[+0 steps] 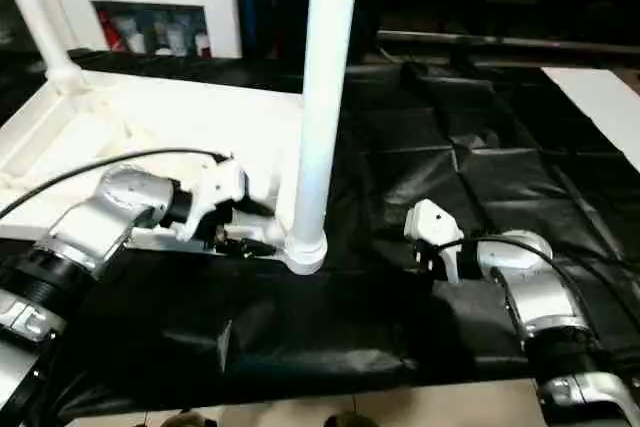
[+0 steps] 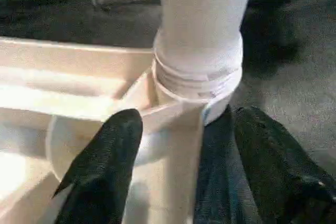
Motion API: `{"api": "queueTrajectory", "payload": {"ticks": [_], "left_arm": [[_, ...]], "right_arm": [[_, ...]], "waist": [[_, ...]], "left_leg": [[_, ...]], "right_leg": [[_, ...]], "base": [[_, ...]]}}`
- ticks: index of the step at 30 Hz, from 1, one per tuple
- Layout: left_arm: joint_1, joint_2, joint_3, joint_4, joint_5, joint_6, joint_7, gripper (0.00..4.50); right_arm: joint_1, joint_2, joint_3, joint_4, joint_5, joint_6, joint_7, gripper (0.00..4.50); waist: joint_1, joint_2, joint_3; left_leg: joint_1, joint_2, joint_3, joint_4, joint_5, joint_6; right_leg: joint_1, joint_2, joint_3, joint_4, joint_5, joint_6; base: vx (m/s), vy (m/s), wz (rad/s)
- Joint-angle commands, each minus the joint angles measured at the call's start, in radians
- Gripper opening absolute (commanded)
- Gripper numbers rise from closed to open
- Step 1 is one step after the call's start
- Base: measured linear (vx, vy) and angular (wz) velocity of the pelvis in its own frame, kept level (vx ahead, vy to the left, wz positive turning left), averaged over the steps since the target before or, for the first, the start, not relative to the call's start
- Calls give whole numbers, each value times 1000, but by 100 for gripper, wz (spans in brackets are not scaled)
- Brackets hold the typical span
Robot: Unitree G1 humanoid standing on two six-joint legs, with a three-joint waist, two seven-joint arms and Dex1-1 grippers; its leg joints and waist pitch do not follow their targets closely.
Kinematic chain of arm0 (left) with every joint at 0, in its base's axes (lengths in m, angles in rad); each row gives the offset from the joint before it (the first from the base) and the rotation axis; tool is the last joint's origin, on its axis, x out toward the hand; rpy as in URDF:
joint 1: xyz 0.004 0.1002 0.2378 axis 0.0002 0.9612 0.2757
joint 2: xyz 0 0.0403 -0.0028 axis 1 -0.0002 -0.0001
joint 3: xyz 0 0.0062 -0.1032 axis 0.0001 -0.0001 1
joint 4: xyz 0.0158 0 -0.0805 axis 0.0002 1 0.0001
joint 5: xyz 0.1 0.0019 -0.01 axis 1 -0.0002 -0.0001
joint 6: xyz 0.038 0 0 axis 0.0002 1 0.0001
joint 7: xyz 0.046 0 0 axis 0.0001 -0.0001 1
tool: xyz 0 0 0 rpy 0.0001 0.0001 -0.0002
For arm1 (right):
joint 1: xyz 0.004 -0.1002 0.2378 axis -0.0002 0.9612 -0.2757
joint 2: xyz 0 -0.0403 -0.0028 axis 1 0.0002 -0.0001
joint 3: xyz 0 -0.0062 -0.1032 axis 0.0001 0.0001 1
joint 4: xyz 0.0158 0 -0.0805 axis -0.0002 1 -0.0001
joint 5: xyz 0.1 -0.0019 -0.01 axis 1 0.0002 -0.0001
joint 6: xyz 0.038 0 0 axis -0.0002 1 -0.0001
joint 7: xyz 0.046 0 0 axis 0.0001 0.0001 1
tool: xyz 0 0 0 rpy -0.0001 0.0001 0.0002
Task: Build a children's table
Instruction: Rotate leg to tighten
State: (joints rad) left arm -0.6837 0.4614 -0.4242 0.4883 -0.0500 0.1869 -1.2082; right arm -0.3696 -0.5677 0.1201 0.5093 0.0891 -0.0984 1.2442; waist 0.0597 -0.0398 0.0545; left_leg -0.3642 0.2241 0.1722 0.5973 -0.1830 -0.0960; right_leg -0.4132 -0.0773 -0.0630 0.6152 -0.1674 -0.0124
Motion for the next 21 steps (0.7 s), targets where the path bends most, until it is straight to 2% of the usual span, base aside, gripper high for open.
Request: {"api": "queueTrajectory", "payload": {"ticks": [1,2,3,4,5,7,9,12,13,14,16,21], "left_arm": [[-11,5,-16,8,17,1,-6,286],[-10,-12,-18,33,15,-30,-12,281],[-10,-12,-18,33,15,-30,-12,276],[-12,-17,-21,45,17,-43,-21,268],[-12,-17,-22,47,18,-45,-24,259],[-25,-19,-36,82,40,-73,-56,241],[-42,-20,-41,116,59,-96,-54,237],[-58,-19,-40,149,70,-109,-49,198],[-65,-14,-42,167,76,-118,-51,193],[-71,-11,-42,189,84,-133,-47,188],[-83,-9,-40,230,97,-158,-34,166],[-86,-23,-31,259,103,-179,-31,126]], "right_arm": [[3,-18,-1,-34,16,21,14,304],[17,-32,-2,-81,28,51,30,304],[17,-32,-2,-81,28,51,30,304],[25,-37,-2,-99,34,63,34,304],[26,-38,-2,-101,34,65,34,304],[49,-49,-1,-144,42,97,32,304],[71,-58,-4,-180,51,121,34,304],[87,-60,-1,-203,51,136,33,304],[93,-60,2,-213,46,143,28,304],[98,-62,3,-224,45,150,24,304],[107,-67,0,-241,50,159,19,304],[128,-79,-1,-270,52,176,14,304]], "waist": [[9,6,-68],[11,13,-69],[11,9,-68],[14,26,-70],[12,19,-70],[15,21,-71],[21,20,-71],[28,29,-70],[28,26,-70],[28,32,-69],[28,34,-69],[30,38,-68]], "left_leg": [[9,4,7,-68,-227,47],[9,3,7,-67,-222,49],[7,2,8,-68,-221,52],[9,3,4,-68,-225,49],[9,3,7,-68,-227,51],[9,3,7,-67,-231,51],[9,3,7,-67,-225,55],[12,3,7,-69,-242,47],[11,2,7,-67,-246,46],[12,1,8,-68,-256,44],[11,-1,7,-67,-255,43],[9,0,7,-67,-237,46]], "right_leg": [[57,-46,35,-75,-235,-220],[58,-46,35,-72,-212,-229],[59,-43,35,-74,-204,-229],[60,-46,34,-68,-187,-239],[60,-43,34,-74,-178,-239],[62,-43,34,-69,-155,-252],[63,-43,34,-71,-154,-246],[61,-44,33,-75,-167,-244],[62,-44,33,-74,-173,-243],[61,-44,33,-79,-197,-236],[63,-46,34,-80,-236,-222],[62,-47,33,-84,-265,-205]], "base": [[0,0,0],[0,0,0],[0,0,0],[0,0,0],[0,0,0],[0,0,0],[0,0,0],[0,0,0],[0,0,0],[0,0,0],[0,0,0],[0,0,0]]}}
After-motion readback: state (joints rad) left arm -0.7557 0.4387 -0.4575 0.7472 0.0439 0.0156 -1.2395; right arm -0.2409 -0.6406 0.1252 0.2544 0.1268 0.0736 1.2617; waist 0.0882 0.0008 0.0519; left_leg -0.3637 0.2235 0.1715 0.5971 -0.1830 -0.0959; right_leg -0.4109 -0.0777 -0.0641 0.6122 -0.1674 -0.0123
